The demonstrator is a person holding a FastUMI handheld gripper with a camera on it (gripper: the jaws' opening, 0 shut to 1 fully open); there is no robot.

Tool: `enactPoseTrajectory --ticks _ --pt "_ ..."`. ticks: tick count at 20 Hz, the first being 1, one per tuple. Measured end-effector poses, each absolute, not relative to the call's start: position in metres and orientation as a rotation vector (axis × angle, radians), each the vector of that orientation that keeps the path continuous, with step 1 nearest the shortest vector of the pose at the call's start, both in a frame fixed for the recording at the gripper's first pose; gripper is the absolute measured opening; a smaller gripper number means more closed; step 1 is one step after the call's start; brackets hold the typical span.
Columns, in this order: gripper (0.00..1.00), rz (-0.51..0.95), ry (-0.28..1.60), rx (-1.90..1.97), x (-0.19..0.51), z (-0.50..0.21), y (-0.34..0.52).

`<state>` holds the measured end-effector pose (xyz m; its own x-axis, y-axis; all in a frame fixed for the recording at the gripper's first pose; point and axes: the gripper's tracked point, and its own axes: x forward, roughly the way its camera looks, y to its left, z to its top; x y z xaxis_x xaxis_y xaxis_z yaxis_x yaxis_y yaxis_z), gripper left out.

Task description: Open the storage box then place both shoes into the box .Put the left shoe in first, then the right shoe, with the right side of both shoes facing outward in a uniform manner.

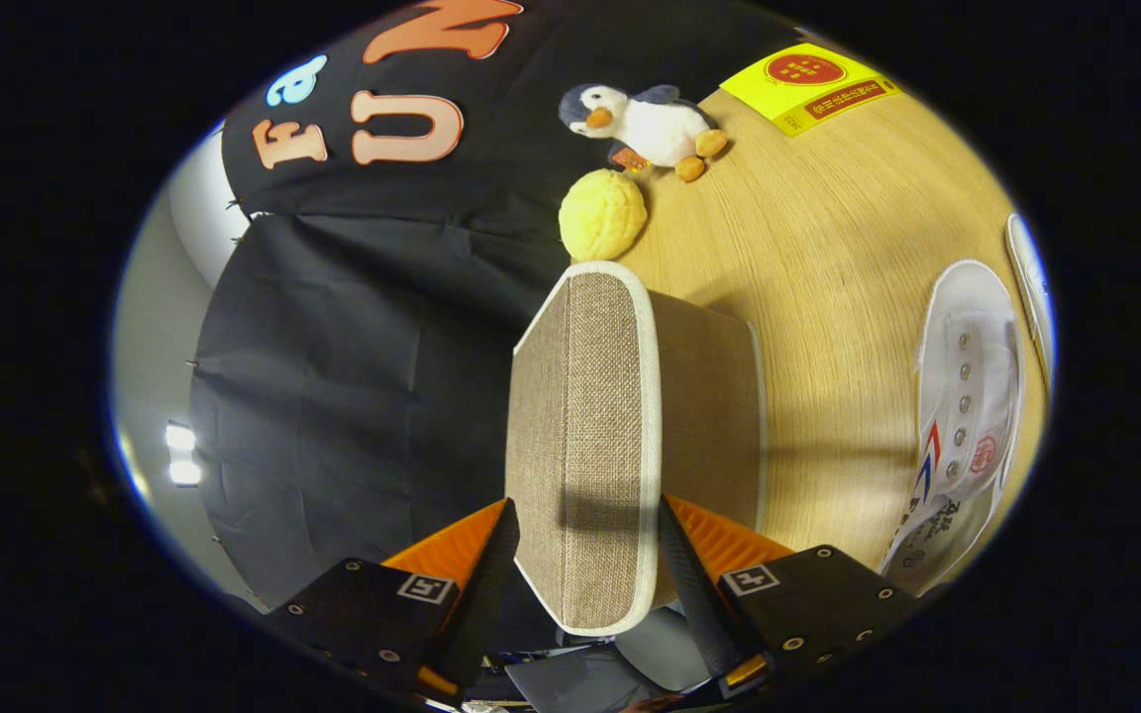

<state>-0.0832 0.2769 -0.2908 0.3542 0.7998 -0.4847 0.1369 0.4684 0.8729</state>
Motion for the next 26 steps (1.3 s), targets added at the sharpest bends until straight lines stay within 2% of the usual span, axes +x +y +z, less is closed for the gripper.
enactPoseTrajectory --ticks 2,5,7,8,10,16,19,23,26 --pt "0.74 0.562 1.126 1.052 -0.076 -0.28 0.279" --pt "0.68 0.625 1.118 1.056 -0.078 -0.266 0.292" --pt "0.56 0.661 1.103 1.084 -0.082 -0.249 0.305" --pt "0.44 0.67 1.092 1.083 -0.08 -0.243 0.311" --pt "0.34 0.711 1.061 1.092 -0.074 -0.223 0.326" --pt "0.16 0.774 0.971 1.066 -0.052 -0.171 0.37" --pt "0.16 0.826 1.024 1.019 -0.056 -0.161 0.404" --pt "0.16 0.852 0.997 0.955 -0.053 -0.152 0.451" --pt "0.16 0.813 0.997 0.906 -0.042 -0.159 0.484"
